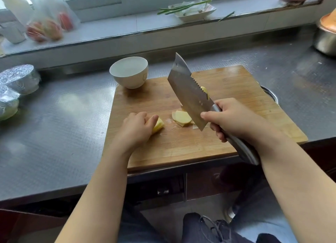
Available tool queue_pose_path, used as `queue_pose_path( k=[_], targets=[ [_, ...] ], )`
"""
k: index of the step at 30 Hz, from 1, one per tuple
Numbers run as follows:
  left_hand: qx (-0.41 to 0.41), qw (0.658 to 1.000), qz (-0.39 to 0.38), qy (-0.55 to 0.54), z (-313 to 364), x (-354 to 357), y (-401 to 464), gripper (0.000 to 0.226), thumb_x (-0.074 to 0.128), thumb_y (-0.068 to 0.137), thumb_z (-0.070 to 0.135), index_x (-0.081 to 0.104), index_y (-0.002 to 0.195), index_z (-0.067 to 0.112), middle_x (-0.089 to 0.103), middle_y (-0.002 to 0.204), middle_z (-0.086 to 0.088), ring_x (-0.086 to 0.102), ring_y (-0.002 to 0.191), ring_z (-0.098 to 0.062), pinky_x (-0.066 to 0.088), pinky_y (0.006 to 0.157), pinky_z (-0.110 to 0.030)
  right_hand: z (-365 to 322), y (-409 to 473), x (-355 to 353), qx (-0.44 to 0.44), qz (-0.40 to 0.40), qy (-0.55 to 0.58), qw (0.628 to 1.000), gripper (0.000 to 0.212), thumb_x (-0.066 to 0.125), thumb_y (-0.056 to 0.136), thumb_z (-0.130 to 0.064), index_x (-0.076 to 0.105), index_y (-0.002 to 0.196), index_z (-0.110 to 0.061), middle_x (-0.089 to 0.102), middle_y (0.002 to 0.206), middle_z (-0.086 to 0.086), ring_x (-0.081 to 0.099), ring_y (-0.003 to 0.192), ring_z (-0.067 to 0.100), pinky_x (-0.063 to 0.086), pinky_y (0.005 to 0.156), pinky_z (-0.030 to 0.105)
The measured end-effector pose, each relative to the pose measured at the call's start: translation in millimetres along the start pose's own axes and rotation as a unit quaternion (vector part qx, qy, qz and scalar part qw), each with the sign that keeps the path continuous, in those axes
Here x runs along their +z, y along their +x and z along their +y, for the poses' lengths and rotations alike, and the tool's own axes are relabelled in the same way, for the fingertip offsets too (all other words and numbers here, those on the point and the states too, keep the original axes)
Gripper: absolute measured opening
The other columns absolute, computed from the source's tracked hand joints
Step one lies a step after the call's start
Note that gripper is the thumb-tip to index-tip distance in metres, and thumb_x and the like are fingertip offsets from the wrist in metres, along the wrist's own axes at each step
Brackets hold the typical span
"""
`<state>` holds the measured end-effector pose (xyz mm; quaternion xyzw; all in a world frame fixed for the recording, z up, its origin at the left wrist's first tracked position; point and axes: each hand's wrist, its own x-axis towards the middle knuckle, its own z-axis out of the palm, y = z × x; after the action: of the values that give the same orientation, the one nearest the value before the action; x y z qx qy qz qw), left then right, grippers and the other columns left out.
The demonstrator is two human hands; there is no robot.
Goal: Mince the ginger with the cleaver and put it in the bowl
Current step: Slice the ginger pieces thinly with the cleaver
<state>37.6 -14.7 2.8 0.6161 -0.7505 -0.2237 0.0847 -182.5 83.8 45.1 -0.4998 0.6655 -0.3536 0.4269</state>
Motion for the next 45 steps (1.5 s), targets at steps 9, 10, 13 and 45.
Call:
queue_pose_path(
  k=[9, 10, 13, 45],
  targets=[
    [0.013, 0.997, -0.048, 0.060, 4.4, -0.4, -8.8, 0.081, 0.068, 0.079, 0.056, 0.036, 0.141, 0.016, 0.051, 0.132, -0.005, 0.050, 0.115, -0.021, 0.045, 0.096, -0.036, 10.2, -5.7, -17.4, 0.007, 0.025, 0.037, 0.999, 0.018, 0.057, 0.097, -0.015, 0.054, 0.080, -0.011, 0.050, 0.054, 0.003, 0.047, 0.041, 0.013, 0.042, 0.042, 0.027],
    [0.010, 0.995, -0.030, 0.096, 9.7, 1.4, -11.6, 0.080, 0.064, 0.080, 0.061, 0.036, 0.140, 0.015, 0.048, 0.134, -0.007, 0.047, 0.119, -0.024, 0.043, 0.097, -0.035, 10.9, -6.9, -21.0, 0.005, 0.033, 0.040, 0.999, 0.017, 0.057, 0.097, -0.015, 0.054, 0.080, -0.010, 0.050, 0.054, 0.003, 0.047, 0.041, 0.013, 0.042, 0.042, 0.027],
    [0.073, 0.978, 0.071, 0.180, 35.5, 0.9, -16.6, 0.075, 0.052, 0.084, 0.067, 0.035, 0.140, 0.020, 0.040, 0.139, -0.007, 0.036, 0.127, -0.026, 0.035, 0.102, -0.038, 14.5, -7.9, -32.6, 0.000, 0.075, 0.061, 0.995, 0.017, 0.056, 0.097, -0.014, 0.052, 0.081, -0.009, 0.048, 0.052, 0.003, 0.045, 0.039, 0.012, 0.040, 0.039, 0.025],
    [0.411, 0.860, -0.039, 0.301, 39.7, -3.4, 103.8, 0.026, 0.043, 0.095, 0.037, 0.049, 0.120, 0.035, 0.042, 0.131, 0.002, 0.039, 0.122, -0.020, 0.042, 0.097, -0.036, 39.0, -8.0, -58.2, -0.009, 0.130, 0.139, 0.982, 0.016, 0.057, 0.097, -0.016, 0.052, 0.082, -0.012, 0.048, 0.047, -0.002, 0.044, 0.037, 0.013, 0.039, 0.040, 0.024]
  ],
)
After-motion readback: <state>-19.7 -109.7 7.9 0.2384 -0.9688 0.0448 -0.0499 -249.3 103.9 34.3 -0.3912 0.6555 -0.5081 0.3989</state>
